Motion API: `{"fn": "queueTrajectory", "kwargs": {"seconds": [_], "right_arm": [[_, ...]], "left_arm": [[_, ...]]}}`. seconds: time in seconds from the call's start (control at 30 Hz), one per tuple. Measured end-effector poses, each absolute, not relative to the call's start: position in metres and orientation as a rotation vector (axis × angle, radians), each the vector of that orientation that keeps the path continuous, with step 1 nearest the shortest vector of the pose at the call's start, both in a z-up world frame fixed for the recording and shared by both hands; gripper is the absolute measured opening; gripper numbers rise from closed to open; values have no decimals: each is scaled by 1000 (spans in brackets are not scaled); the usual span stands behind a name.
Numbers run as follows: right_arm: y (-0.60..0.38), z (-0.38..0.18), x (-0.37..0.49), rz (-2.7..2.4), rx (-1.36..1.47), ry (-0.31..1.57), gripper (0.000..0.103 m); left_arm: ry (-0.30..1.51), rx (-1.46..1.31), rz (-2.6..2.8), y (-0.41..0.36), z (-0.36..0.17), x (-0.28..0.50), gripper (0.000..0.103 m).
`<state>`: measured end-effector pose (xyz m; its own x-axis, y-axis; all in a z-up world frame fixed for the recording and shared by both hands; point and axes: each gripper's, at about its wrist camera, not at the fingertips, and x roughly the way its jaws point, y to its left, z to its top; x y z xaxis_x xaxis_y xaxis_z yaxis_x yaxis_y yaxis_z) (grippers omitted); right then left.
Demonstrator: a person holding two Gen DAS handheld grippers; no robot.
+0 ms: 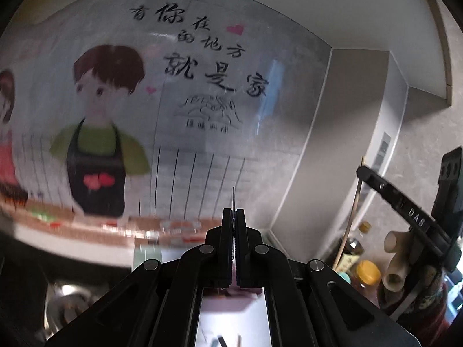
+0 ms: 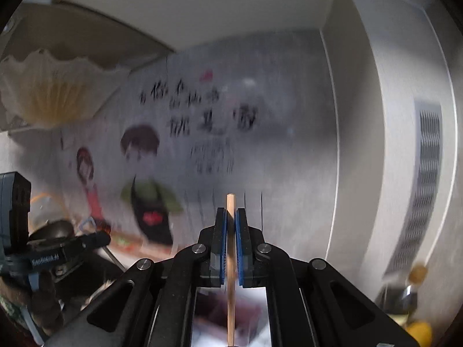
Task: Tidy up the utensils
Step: 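Carry the utensil with the left gripper while the right gripper carries the chopstick to the holder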
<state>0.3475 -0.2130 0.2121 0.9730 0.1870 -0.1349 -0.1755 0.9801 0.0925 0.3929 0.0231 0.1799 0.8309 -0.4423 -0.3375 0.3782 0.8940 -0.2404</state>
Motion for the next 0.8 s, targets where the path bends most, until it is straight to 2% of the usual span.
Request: {"fn": "queueTrajectory", "kwargs": {"seconds": [0.27,0.67,0.8], "right_arm": [[-197,171,417,180,92,176,6],[-198,82,482,142,136,342,6],[-199,60,481,164,140,417,6]], "left_arm": [[528,-212,-454,15,126,469,1],[702,-260,-444,10,41,522,1],[731,-281,-468,10,21,526,6]]}}
